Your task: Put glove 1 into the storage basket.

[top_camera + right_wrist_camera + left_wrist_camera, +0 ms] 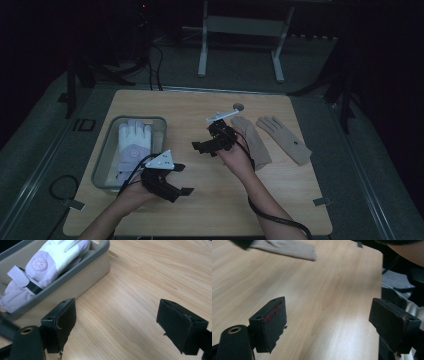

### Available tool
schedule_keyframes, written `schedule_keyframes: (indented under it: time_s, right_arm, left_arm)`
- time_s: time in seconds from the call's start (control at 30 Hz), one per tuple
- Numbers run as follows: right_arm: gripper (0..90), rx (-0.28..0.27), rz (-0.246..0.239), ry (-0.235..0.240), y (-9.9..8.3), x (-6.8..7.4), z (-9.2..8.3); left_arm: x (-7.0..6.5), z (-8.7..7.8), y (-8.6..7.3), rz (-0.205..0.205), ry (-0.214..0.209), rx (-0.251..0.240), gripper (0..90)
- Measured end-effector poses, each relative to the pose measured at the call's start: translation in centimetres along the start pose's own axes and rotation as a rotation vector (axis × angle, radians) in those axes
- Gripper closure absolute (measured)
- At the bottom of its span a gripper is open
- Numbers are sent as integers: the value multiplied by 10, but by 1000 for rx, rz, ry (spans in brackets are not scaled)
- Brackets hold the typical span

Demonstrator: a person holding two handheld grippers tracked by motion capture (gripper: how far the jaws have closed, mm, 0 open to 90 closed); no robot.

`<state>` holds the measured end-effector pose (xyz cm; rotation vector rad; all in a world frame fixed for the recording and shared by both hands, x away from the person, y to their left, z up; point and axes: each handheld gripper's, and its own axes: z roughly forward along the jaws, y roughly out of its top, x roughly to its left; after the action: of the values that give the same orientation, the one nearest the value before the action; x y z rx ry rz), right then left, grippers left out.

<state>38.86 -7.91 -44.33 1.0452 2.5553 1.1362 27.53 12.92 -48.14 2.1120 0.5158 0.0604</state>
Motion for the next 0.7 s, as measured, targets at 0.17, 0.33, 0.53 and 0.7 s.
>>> schedule_keyframes:
  time_s: [0.17, 0.33, 0.53, 0.7]
  right_arm:
    - [151, -20, 3, -18, -9, -12, -5]
    - [145, -32, 11, -37, -20, -24, -10]
    - [135, -39, 16, -63, -39, -43, -15]
    - [122, -48, -5, -103, -54, -54, -19]
  left_arm:
    - [-9, 21, -1, 18, -51, 27, 150]
    - [-14, 40, -5, 30, -94, 46, 149]
    - [-15, 60, -12, 32, -146, 70, 149]
    - [-14, 74, -17, 48, -112, 93, 149]
